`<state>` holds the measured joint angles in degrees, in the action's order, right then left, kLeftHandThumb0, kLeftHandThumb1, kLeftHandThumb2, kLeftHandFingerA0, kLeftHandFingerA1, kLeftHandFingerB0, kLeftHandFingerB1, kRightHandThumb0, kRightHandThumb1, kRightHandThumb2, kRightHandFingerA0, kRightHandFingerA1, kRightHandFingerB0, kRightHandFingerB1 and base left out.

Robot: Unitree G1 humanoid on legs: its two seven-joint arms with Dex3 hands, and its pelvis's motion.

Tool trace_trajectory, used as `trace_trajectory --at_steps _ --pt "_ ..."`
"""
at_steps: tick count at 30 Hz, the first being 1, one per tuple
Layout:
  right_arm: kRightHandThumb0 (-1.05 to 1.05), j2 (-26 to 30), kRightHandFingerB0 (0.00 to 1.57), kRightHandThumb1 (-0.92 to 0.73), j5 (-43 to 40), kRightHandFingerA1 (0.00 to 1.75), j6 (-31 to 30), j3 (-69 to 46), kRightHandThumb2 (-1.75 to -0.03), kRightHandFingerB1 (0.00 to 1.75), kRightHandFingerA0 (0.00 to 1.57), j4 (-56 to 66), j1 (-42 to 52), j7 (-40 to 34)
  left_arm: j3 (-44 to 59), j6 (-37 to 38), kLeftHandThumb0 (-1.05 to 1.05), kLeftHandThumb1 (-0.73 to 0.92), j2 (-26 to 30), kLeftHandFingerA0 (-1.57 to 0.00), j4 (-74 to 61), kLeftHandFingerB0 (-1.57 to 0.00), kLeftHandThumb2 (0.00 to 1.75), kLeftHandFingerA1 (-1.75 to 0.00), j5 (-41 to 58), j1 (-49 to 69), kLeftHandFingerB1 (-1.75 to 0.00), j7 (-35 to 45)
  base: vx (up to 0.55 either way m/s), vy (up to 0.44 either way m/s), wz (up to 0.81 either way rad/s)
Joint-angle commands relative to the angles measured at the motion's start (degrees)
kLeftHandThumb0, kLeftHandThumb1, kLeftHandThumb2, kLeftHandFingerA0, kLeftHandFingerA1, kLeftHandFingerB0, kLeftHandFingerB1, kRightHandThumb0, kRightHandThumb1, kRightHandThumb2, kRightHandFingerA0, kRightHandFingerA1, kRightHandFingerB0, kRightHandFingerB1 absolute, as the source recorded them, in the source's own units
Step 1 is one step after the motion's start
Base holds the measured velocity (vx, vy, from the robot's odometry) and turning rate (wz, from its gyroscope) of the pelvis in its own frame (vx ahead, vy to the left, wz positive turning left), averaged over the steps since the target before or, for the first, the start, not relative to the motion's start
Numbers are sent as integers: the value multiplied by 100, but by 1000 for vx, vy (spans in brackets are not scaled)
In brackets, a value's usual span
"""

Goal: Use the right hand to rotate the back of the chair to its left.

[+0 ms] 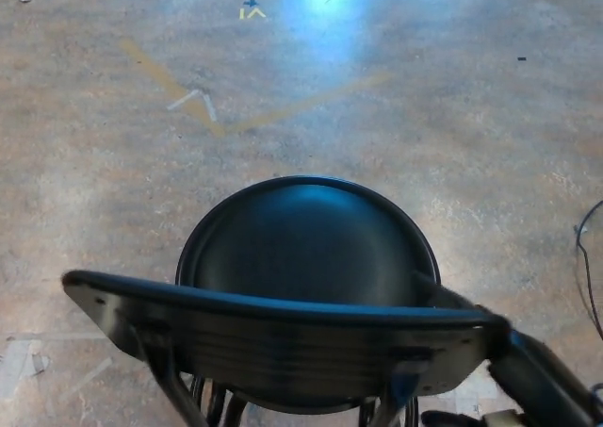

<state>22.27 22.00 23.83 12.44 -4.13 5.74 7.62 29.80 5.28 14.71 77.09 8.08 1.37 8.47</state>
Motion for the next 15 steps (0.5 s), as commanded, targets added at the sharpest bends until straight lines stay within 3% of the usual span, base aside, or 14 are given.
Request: trace_trajectory --at_steps 1,8,9,15 --pt "-105 -175 0 -72 385 0 -269 334 -63 0 0 168 -270 105 -6 27 -76 86 61 -46 6 -37 66 -39 64 11 -34 2 0 0 0" --pt "-105 -490 0 -71 631 0 -279 868 -62 0 0 116 -522 44 1 16 -74 85 89 -44 1 -35 66 -40 86 -13 -34 27 0 0 0" --pt "-105 -575 0 -58 736 12 -357 979 -103 0 0 140 -570 37 5 4 -74 86 95 -45 6 -35 66 -40 86 -22 -34 16 0 0 0" --pt "-105 -985 0 -57 1028 13 -615 1511 -102 0 0 121 -852 142 -58 -11 -74 86 119 -46 14 -36 66 -40 12 -52 -34 -43 0 0 0"
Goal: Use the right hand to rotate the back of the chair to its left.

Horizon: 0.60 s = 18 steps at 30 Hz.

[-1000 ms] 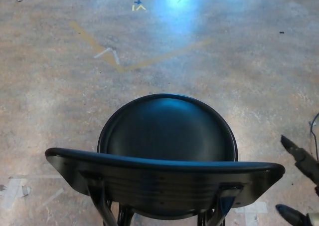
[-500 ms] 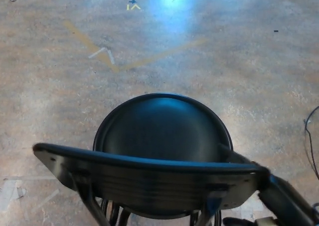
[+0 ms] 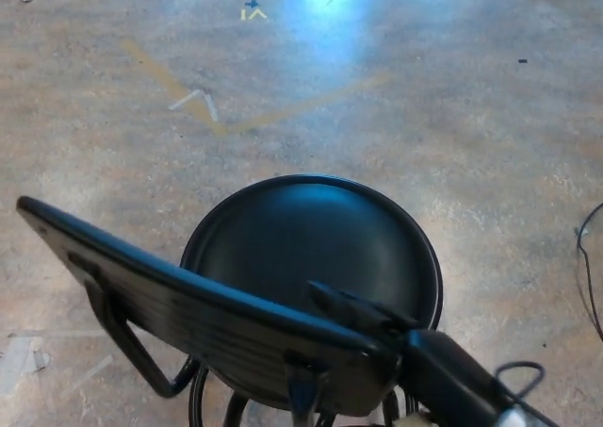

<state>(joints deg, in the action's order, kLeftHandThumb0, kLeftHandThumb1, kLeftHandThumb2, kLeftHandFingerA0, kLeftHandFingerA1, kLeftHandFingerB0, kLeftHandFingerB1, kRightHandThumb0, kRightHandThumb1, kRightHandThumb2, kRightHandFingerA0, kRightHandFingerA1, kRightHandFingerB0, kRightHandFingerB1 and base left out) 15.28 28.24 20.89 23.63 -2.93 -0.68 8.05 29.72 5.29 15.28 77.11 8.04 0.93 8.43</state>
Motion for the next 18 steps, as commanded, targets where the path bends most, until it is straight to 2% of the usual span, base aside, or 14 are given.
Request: trace_trajectory --at_steps 1,2,3,4,10,11,12,14,16,17,18 --pt "-105 -286 0 -57 415 13 -338 413 -102 0 0 3 -222 93 -52 -12 -74 86 62 -46 12 -36 66 -40 20 -8 -34 -38 0 0 0" --pt "-105 -282 0 -57 414 13 -351 425 -102 0 0 5 -227 84 -55 -12 -74 86 63 -46 12 -36 66 -40 23 -8 -34 -38 0 0 0" --pt "-105 -430 0 -72 498 0 -389 616 -62 0 0 -58 -334 107 -34 -18 -74 86 72 -44 14 -35 66 -40 50 4 -34 2 0 0 0" --pt "-105 -560 0 -71 565 0 -471 764 -63 0 0 -83 -415 142 -21 -23 -67 66 76 -39 17 -19 107 -57 67 10 -45 24 0 0 0" --pt "-105 -917 0 -71 692 0 -747 1155 -63 0 0 -222 -726 188 -18 -25 -68 67 87 -39 20 -18 108 -57 63 15 -44 62 0 0 0" --pt "-105 -1176 0 -70 795 0 -865 1353 -62 0 0 -382 -984 247 -36 -22 -74 86 97 -44 12 -36 66 -40 48 1 -34 36 0 0 0" --pt "-105 -1350 0 -73 866 0 -914 1490 -65 0 0 -530 -1180 283 -51 -24 -70 70 104 -39 9 -19 108 -56 35 -7 -44 28 0 0 0" --pt "-105 -1439 0 -73 887 0 -942 1604 -65 0 0 -674 -1345 269 -64 -29 -70 70 108 -39 11 -19 108 -56 28 -10 -44 32 0 0 0" --pt "-105 -1687 0 -70 858 0 -1169 1761 -63 0 0 -831 -1573 437 1 -41 -72 69 101 -40 17 -21 107 -56 101 -23 -44 17 0 0 0" --pt "-102 -1757 0 -69 807 0 -1170 1785 -66 0 0 -917 -1627 420 -14 -37 -73 86 101 -44 13 -37 66 -40 88 -22 -34 8 0 0 0" --pt "-102 -1785 0 -69 777 0 -1181 1806 -66 0 0 -959 -1660 404 -19 -35 -73 86 101 -44 11 -37 66 -40 81 -22 -34 5 0 0 0"
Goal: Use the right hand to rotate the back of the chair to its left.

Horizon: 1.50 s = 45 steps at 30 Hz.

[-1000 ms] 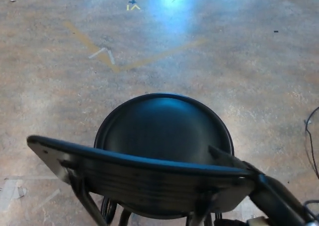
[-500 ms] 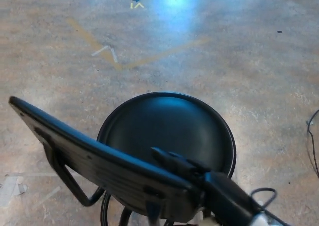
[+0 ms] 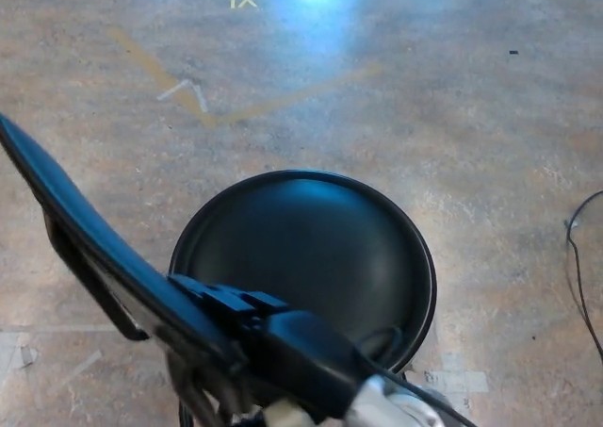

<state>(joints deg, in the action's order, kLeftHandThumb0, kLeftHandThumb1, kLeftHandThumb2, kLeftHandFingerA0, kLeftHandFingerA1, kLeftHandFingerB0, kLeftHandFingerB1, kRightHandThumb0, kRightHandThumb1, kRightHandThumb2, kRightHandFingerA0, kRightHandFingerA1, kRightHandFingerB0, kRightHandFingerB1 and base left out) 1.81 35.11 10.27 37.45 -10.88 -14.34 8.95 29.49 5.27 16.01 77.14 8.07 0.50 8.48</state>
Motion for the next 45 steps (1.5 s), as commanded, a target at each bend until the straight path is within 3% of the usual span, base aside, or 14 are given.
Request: trace_trajectory --at_steps 1,14,17,18,20,21,23,27,29,35,36,37,38,45 --pt "-102 -436 0 -69 77 0 -136 439 -66 0 0 -174 -310 301 5 -33 -73 86 28 -44 10 -37 66 -40 76 21 -34 -1 0 0 0" --pt "-105 -1037 0 -74 -1 0 -294 532 -63 0 0 -1396 -1378 123 -55 -29 -74 85 56 -45 10 -37 66 -40 60 -52 -34 -21 0 0 0" --pt "-105 -909 0 -58 -154 16 -155 424 -88 0 0 -1470 -1302 55 -49 -19 -74 85 50 -48 8 -37 66 -41 69 -50 -34 -40 0 0 0" --pt "-104 -851 0 -73 -168 0 -117 384 -63 0 0 -1450 -1268 -17 -55 -26 -76 85 49 -46 10 -37 66 -40 65 -58 -34 -38 0 0 0" --pt "-104 -771 0 -73 -180 0 -61 328 -63 0 0 -1421 -1219 -125 -65 -35 -76 85 47 -46 12 -37 66 -40 54 -70 -34 -35 0 0 0" --pt "-102 -662 0 -57 -217 14 -104 264 -91 0 0 -1216 -1106 -109 -80 -33 -76 85 48 -48 12 -37 66 -40 39 -70 -34 -48 0 0 0" --pt "-99 -413 0 -73 -274 0 -156 114 -66 0 0 -767 -864 -99 -104 -29 -75 85 50 -48 10 -37 66 -40 20 -72 -34 -61 -21 -10 3" --pt "-96 74 0 -62 -329 0 -135 -154 -78 0 0 119 -423 -62 -84 -40 -75 85 42 -47 8 -37 66 -40 64 -64 -34 -50 -10 -5 2" --pt "-96 353 0 -73 -292 0 -130 -296 -62 0 0 625 -180 -63 -73 -45 -75 85 20 -47 9 -36 66 -40 80 -59 -34 -26 0 0 0" --pt "-100 1332 0 -57 -578 14 430 -1165 -93 0 0 1816 921 -275 -30 -27 -75 85 -19 -46 22 -38 66 -40 107 -15 -34 -8 0 0 0" --pt "-94 1577 0 -73 -704 0 485 -1502 -63 0 0 2025 1291 -305 -40 -23 -74 85 -26 -47 18 -37 66 -41 94 -14 -34 -26 0 0 0" --pt "-94 1648 0 -73 -741 0 502 -1604 -63 0 0 2093 1404 -309 -43 -23 -74 85 -28 -47 16 -37 66 -41 90 -14 -34 -31 0 0 0" --pt "-105 1888 0 -65 -757 17 723 -1990 -104 4 0 2199 1762 -530 -80 3 -76 85 -19 -47 7 -37 66 -41 52 -12 -34 -38 0 0 0" --pt "-91 2329 0 -67 -722 15 1816 -3559 -104 9 0 1373 3057 -1815 -54 -3 -75 85 -58 -49 17 -39 66 -40 76 -31 -34 -27 0 0 0"
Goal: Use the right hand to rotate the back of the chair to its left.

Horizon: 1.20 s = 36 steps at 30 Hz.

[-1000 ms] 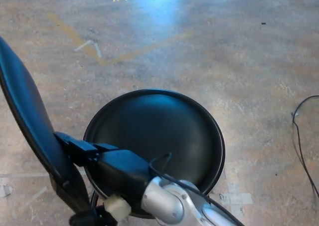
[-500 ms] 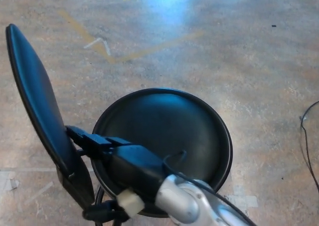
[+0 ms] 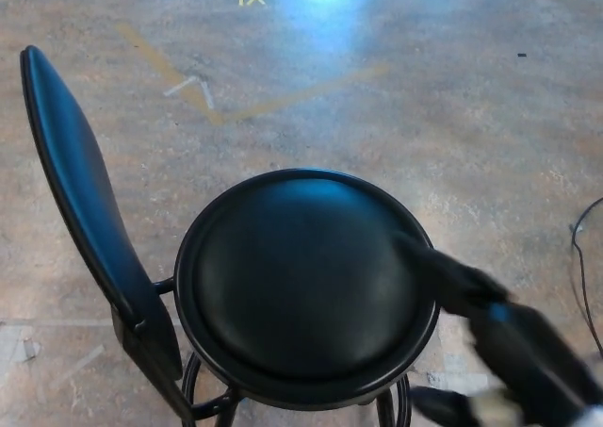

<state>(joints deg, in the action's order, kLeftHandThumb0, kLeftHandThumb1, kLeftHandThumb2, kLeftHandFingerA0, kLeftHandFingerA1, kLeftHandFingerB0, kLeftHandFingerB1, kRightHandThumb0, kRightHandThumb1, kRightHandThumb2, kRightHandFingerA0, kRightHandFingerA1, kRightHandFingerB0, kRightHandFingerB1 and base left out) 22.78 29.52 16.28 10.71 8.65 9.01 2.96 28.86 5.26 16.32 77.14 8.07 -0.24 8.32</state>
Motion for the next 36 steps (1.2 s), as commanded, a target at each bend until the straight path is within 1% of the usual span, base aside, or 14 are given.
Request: trace_trajectory --at_steps 1,7,9,10,14,15,16,18,19,29,30,33,34,36 --pt "-83 188 7 -67 -116 18 1302 -1111 -103 19 1 -1071 813 -1622 2 12 -73 85 -143 -48 14 -41 66 -40 74 35 -35 -46 0 0 0" --pt "-67 -86 11 -85 -368 23 1274 -1632 -69 22 6 -3222 475 -2423 44 141 -79 75 -245 -48 -8 -39 71 -44 124 -7 -38 -72 0 0 0" --pt "-63 -153 10 -85 -629 28 1299 -1766 -64 26 6 -4273 173 -2474 80 180 -74 67 -266 -44 -8 -36 101 -54 154 -14 -49 -42 0 0 0" --pt "-69 -152 7 -68 -726 33 1252 -1824 -96 30 5 -4718 63 -2429 41 236 -75 85 -279 -51 -6 -40 66 -40 107 32 -35 -25 0 0 0" --pt "-77 -75 13 -76 -779 31 787 -1835 -109 26 0 -6393 -447 -2229 46 337 -71 87 -310 -47 -25 -38 67 -37 133 54 -34 200 0 0 0" --pt "-77 -92 13 -76 -808 31 653 -1838 -109 26 0 -6580 -500 -2113 49 339 -71 87 -316 -47 -34 -38 67 -37 143 29 -34 201 0 0 0" --pt "-71 -127 10 -92 -862 26 487 -1857 -70 22 9 -6842 -572 -1957 42 354 -71 88 -322 -47 -46 -38 67 -36 143 -2 -34 198 0 0 0" --pt "-68 -212 10 -92 -935 28 340 -1905 -70 22 11 -7178 -635 -1819 16 429 -74 86 -347 -48 -66 -41 66 -39 124 -14 -35 182 0 0 0" --pt "-74 -277 11 -75 -990 41 277 -1942 -105 29 2 -7378 -653 -1735 16 458 -73 86 -371 -48 -76 -41 66 -41 128 -13 -35 169 0 0 0" --pt "-69 -715 1 -69 -1762 45 185 -2736 -102 34 7 -8233 -536 -996 -113 451 -72 88 -356 -46 -55 -37 67 -38 -7 136 -34 143 0 0 0" --pt "-77 -757 0 -72 -1886 46 209 -2902 -104 30 10 -8292 -539 -892 -112 457 -73 70 -357 -41 -52 -34 102 -52 0 152 -49 131 0 0 0" --pt "-77 -780 0 -72 -1907 46 242 -3057 -104 30 10 -8383 -569 -822 -106 465 -73 70 -368 -41 -48 -34 102 -52 19 158 -49 74 0 0 0" --pt "-75 -806 0 -72 -1931 44 222 -3118 -105 29 3 -8412 -622 -752 -123 439 -73 87 -341 -49 -48 -38 67 -38 10 134 -34 90 0 0 0" --pt "-74 -800 2 -72 -1805 44 181 -3073 -107 29 4 -8476 -635 -798 -135 466 -71 70 -354 -42 -53 -32 104 -55 12 153 -49 70 0 0 0"
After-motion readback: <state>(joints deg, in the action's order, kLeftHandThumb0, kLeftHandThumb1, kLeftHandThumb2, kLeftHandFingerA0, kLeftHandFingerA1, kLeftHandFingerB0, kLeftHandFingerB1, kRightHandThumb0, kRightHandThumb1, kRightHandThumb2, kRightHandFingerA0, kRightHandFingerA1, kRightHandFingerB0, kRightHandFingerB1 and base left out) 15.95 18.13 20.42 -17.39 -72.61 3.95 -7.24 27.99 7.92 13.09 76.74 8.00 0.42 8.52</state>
